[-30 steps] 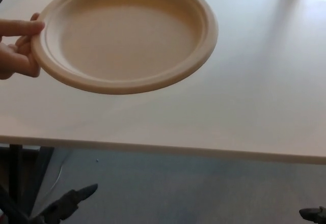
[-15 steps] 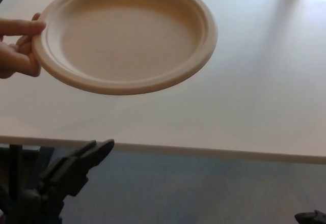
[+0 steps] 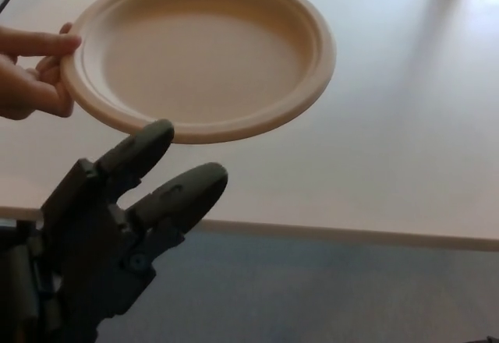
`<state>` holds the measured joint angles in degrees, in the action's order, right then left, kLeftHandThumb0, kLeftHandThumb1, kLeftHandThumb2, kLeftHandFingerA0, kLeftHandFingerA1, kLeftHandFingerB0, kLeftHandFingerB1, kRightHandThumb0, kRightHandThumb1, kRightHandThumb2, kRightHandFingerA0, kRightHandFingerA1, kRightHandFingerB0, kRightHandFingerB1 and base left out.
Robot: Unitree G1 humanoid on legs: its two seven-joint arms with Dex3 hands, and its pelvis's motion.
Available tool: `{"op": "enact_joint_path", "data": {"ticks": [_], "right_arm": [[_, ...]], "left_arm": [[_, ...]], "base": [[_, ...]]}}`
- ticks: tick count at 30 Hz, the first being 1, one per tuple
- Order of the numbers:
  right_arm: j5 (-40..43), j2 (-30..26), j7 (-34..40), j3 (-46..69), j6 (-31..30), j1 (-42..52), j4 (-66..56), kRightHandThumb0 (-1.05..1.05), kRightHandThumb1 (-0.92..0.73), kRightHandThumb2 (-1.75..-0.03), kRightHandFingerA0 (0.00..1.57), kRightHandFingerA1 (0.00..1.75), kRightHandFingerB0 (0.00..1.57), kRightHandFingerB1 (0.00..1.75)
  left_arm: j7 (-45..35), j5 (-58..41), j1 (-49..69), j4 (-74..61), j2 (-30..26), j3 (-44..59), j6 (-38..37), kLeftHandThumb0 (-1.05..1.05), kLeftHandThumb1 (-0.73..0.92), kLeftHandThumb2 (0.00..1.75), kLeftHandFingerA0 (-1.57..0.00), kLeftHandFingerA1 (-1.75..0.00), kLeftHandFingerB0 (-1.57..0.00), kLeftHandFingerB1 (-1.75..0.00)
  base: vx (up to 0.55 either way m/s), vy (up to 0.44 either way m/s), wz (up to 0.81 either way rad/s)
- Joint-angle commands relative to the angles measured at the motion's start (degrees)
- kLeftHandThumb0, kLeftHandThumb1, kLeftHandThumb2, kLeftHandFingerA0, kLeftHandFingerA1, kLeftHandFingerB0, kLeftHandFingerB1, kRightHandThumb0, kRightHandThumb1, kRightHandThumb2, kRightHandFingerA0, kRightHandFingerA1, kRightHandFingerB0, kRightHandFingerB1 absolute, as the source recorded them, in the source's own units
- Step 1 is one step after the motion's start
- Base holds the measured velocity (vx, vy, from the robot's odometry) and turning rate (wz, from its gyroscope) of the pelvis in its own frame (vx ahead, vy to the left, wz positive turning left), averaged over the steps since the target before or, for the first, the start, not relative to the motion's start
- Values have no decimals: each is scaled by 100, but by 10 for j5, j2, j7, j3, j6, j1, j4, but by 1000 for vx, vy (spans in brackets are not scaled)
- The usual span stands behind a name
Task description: A person passes a plate to the robot and the robot grabs it with its left hand and places it at the centre of the table infront of it
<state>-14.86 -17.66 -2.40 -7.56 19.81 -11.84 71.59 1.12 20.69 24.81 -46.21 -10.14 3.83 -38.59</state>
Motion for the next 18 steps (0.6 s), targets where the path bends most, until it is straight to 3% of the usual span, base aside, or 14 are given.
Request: {"op": "enact_joint_path", "data": {"ticks": [1, 3, 4, 5, 6, 8, 9, 11, 14, 15, 16, 18], "right_arm": [[-5, -16, -11, -3, -16, -6, 1, -76, -62, -102, 35, 65, 17, 54], [-5, -16, -12, -2, -12, -4, 1, -76, -62, -102, 35, 66, 16, 55], [-5, -16, -12, -1, -13, -4, 0, -76, -61, -102, 36, 65, 17, 55], [-3, -15, -13, 0, -15, -4, 0, -76, -61, -102, 36, 65, 17, 55], [-4, -16, -14, -1, -14, -3, -1, -77, -82, -65, 36, 61, 19, 48], [-4, -16, -15, 0, -12, -3, -2, -78, -82, -65, 36, 61, 19, 48], [-4, -16, -16, 0, -13, -2, -2, -76, -81, -65, 35, 59, 20, 46], [-3, -15, -16, 0, -14, -2, -3, -75, -81, -65, 35, 60, 20, 48], [-4, -16, -17, -1, -11, -2, -2, -75, -81, -65, 35, 59, 20, 47], [-2, -15, -20, 1, -14, -2, -3, -75, -81, -65, 33, 60, 20, 47], [-1, -15, -19, 2, -15, -2, -3, -75, -61, -103, 32, 64, 17, 55], [-2, -15, -18, 2, -15, -3, -2, -75, -61, -103, 33, 64, 17, 55]], "left_arm": [[1, 32, -35, -16, 24, 7, 13, -75, 52, 87, -4, -44, -14, -43], [-2, 30, -44, -18, 28, 7, 17, -81, 54, 87, -4, -39, -16, -43], [-5, 30, -48, -19, 28, 9, 22, -74, 69, 62, -3, -39, -22, -30], [-11, 29, -52, -21, 27, 10, 30, -74, 69, 62, -3, -39, -22, -30], [-20, 16, -55, -22, 20, 10, 45, -74, 52, 88, -2, -30, -14, -40], [-20, 23, -81, -10, 17, 19, 46, -69, 52, 88, 0, -29, -11, -40], [-8, 49, -114, 17, 5, 35, 26, -77, 46, 82, 0, -8, -6, -36], [20, 103, -173, 69, -13, 66, -13, -86, 52, 86, 0, 0, -11, -30], [10, 98, -203, 99, -30, 69, -10, -80, 48, 82, 0, -5, -9, -37], [11, 112, -237, 128, -47, 74, -8, -71, 56, 57, 0, 0, -11, -32], [17, 135, -279, 165, -60, 75, 3, -82, 51, 81, 0, 0, -7, -28], [21, 158, -312, 194, -71, 72, 15, -84, 52, 82, 0, 0, -6, -22]], "base": [[0, 0, 0], [0, 0, 0], [0, 0, 0], [0, 0, 0], [0, 0, 0], [0, 0, 0], [0, 0, 0], [0, 0, 0], [0, 0, 0], [0, 0, 0], [0, 0, 0], [0, 0, 0]]}}
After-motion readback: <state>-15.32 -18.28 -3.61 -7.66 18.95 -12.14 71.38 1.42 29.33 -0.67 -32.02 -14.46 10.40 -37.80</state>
